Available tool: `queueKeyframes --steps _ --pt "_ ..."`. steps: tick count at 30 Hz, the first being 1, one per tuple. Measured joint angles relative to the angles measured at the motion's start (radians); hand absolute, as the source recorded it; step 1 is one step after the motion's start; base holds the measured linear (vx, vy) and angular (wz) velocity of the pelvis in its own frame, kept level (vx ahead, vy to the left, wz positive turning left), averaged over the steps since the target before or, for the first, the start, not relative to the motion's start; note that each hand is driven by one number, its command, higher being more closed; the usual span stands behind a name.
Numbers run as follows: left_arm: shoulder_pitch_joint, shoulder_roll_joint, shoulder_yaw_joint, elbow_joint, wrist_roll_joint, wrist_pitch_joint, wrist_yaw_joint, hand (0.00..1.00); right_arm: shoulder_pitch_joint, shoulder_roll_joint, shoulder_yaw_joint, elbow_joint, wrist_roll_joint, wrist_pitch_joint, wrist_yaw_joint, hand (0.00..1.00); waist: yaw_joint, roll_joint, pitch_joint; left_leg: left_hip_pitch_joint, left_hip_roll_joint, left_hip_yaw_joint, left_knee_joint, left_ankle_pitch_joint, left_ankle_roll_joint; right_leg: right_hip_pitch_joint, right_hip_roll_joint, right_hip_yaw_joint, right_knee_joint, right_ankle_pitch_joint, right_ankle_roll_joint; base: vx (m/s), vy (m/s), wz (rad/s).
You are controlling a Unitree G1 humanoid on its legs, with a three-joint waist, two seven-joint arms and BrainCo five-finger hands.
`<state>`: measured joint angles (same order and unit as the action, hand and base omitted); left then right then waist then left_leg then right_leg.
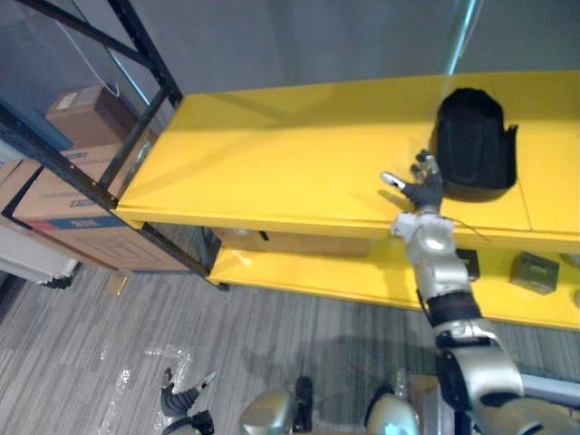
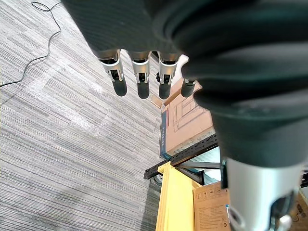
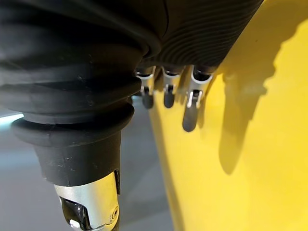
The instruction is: Walk over and take plastic housings, then place them on the shelf
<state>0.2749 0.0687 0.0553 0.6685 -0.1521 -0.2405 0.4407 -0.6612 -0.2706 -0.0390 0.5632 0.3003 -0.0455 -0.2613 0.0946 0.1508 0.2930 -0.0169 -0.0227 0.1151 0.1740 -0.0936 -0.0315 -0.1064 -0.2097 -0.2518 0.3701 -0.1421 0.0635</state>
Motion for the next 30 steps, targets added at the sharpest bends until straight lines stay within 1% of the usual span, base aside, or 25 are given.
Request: queueKeyframes --steps 7,11,20,22,24,26,27,28,30 --pt "-0.001 0.000 -0.002 0.015 -0.004 0.000 0.000 0.00 0.000 0.000 0.000 0.004 0.000 -0.002 0.000 0.00 0.000 -0.006 0.001 0.000 0.000 0.001 -0.001 0.000 0.000 0.000 0.000 0.000 -0.001 0.001 0.000 0.00 0.000 0.00" --pt "-0.001 0.000 -0.002 0.016 -0.005 0.000 -0.001 0.00 0.000 0.000 0.000 0.011 -0.001 -0.018 0.000 0.00 0.000 -0.009 0.001 -0.001 0.000 0.002 -0.005 0.000 0.000 0.000 0.001 0.001 -0.008 0.005 0.002 0.00 0.000 0.00" --pt "-0.001 0.000 -0.002 0.016 -0.005 0.000 -0.001 0.00 -0.001 0.000 0.000 0.012 0.000 -0.023 0.000 0.00 0.000 -0.013 0.001 -0.001 -0.001 0.003 -0.008 0.001 0.001 0.002 0.002 0.001 -0.020 0.011 0.005 0.00 0.000 0.00" --pt "-0.001 0.000 -0.002 0.016 -0.005 -0.001 -0.004 0.00 0.000 0.000 0.000 0.012 0.001 -0.027 0.019 0.00 0.000 -0.013 0.001 -0.001 -0.001 0.003 -0.010 0.001 0.002 0.002 0.003 0.001 -0.023 0.012 0.005 0.00 0.000 0.00" --pt "-0.001 0.000 -0.002 0.016 -0.004 -0.005 -0.011 0.00 0.001 0.000 0.002 0.016 0.001 -0.055 0.083 0.00 0.000 -0.014 0.000 0.000 -0.001 0.002 -0.020 0.007 0.003 0.004 0.005 -0.001 -0.035 0.019 0.005 0.00 0.000 0.00" --pt "-0.002 0.000 0.000 0.016 -0.005 -0.007 -0.012 0.00 0.003 0.002 0.004 0.014 0.002 -0.071 0.111 0.00 0.000 -0.018 -0.001 0.000 0.002 -0.001 -0.030 0.014 0.004 0.013 0.011 -0.010 -0.055 0.032 0.004 0.03 -0.003 0.07" --pt "-0.002 0.000 0.002 0.015 -0.005 -0.007 -0.012 0.00 0.019 0.003 0.004 -0.001 0.003 -0.087 0.113 1.00 0.000 -0.023 -0.004 0.001 0.007 -0.008 -0.030 0.014 0.003 0.032 0.020 -0.023 -0.081 0.045 0.005 0.04 -0.006 0.14" --pt "-0.001 0.000 0.005 0.015 -0.005 -0.007 -0.012 0.00 0.035 0.004 0.004 -0.019 0.002 -0.097 0.111 1.00 0.000 -0.029 -0.008 0.002 0.009 -0.013 -0.030 0.014 0.003 0.040 0.023 -0.028 -0.093 0.050 0.004 0.04 -0.004 0.16" --pt "0.003 0.000 0.015 0.015 -0.004 -0.005 -0.011 0.00 0.108 0.019 0.004 -0.151 -0.002 -0.122 0.100 1.00 0.002 -0.058 -0.022 0.001 0.015 -0.022 -0.029 0.014 0.003 0.062 0.033 -0.042 -0.129 0.063 0.004 0.03 -0.002 0.12"
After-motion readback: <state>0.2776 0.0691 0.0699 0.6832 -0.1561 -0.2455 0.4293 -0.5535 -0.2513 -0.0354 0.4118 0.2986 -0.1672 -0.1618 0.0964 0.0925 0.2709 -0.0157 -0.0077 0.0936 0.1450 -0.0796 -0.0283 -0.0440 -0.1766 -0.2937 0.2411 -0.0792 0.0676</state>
